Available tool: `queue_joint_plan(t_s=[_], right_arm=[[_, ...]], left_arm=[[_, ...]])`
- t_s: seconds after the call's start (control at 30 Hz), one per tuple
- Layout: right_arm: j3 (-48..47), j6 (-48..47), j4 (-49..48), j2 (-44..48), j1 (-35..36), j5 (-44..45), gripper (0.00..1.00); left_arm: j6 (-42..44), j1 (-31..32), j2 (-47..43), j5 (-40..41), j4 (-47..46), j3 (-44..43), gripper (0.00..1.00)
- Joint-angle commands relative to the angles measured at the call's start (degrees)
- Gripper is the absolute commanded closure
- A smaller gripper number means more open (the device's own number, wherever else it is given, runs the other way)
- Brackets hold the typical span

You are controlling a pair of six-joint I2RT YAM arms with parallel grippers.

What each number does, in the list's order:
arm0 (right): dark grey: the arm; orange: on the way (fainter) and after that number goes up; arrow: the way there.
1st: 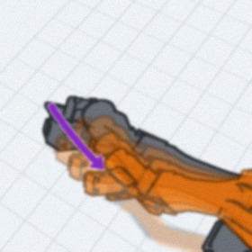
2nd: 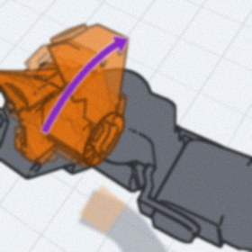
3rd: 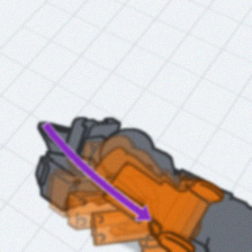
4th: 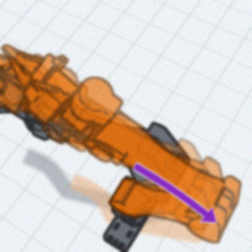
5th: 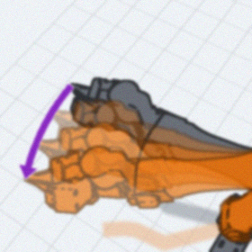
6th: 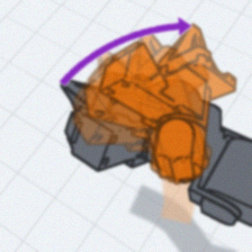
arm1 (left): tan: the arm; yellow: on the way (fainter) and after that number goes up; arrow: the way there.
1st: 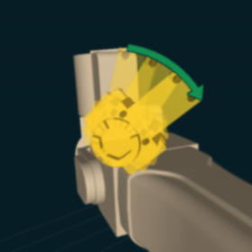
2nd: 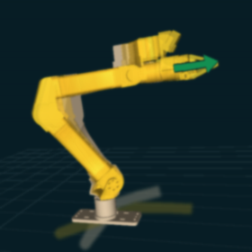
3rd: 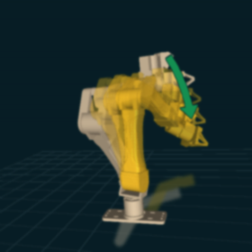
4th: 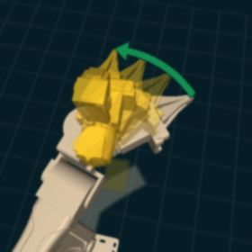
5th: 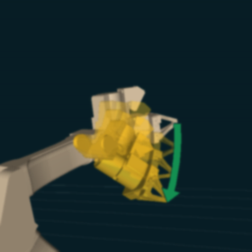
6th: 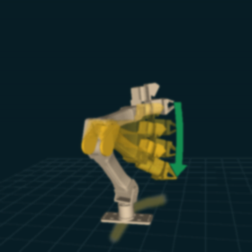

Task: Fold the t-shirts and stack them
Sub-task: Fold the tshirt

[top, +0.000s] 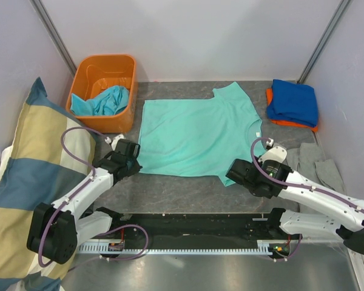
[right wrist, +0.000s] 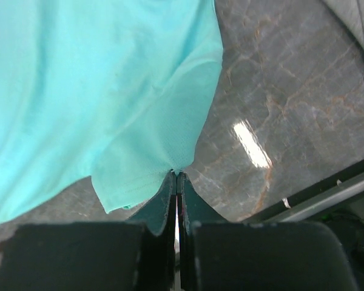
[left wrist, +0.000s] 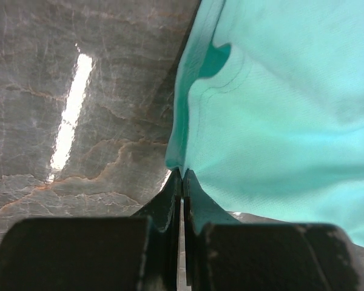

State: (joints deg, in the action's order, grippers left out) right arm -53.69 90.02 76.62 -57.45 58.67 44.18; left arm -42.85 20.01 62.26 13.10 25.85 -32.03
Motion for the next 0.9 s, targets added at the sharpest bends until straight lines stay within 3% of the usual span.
queue_joint_plan(t_s=[0.0, 0.17, 0.47, 0.87], right_arm=[[-5.97, -0.37, 6.44, -2.49, 0.04, 8.89, 1.0], [-9.94, -7.82, 2.5, -5.74, -4.0, 12.94, 1.0], [-9.59, -30.49, -15.26, -7.32, -16.29, 9.7, 1.0], [-8.27, -42.2, -31.88, -14.0, -22.46, 5.56, 1.0]], left_arm=[[-0.75, 0.38, 0.84, 2.45, -0.97, -5.4, 0.98], [0.05, 0.29, 2.6, 4.65, -1.32, -10.14, 0.98], [0.22, 0.29, 4.8, 5.97, -1.76, -12.79, 0.98], [0.66, 0.2, 9.1, 8.43, -4.05, -14.9, 0.98]])
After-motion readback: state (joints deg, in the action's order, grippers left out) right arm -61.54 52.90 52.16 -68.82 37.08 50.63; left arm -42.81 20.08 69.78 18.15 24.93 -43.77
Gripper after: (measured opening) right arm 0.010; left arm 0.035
